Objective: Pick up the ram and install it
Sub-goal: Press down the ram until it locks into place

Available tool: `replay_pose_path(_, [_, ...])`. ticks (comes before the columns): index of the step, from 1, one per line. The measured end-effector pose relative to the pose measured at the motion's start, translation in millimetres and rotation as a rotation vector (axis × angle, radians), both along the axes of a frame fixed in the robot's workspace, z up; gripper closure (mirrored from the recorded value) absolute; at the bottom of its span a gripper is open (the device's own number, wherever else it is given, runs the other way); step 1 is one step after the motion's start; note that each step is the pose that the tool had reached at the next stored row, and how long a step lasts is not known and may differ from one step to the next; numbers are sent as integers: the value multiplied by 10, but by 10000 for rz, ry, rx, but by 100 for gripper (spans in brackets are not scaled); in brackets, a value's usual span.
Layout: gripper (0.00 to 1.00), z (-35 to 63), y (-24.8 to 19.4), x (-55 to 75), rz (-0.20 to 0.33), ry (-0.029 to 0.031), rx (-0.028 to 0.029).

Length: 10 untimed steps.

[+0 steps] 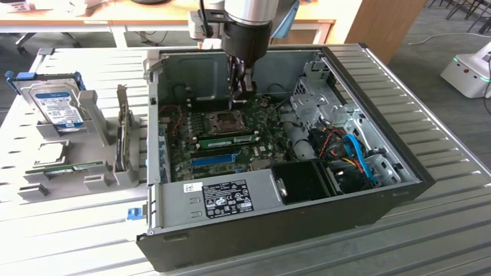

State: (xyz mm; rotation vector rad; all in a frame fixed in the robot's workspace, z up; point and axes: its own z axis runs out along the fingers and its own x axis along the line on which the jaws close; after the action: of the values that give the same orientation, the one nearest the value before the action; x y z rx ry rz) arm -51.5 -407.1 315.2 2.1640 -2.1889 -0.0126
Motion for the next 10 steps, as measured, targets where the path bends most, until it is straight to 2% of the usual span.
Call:
replay_pose_path(2, [90, 0, 0, 0, -1, -6, 116])
replay_pose_path(10, [90, 1, -1, 23, -1, -6, 128])
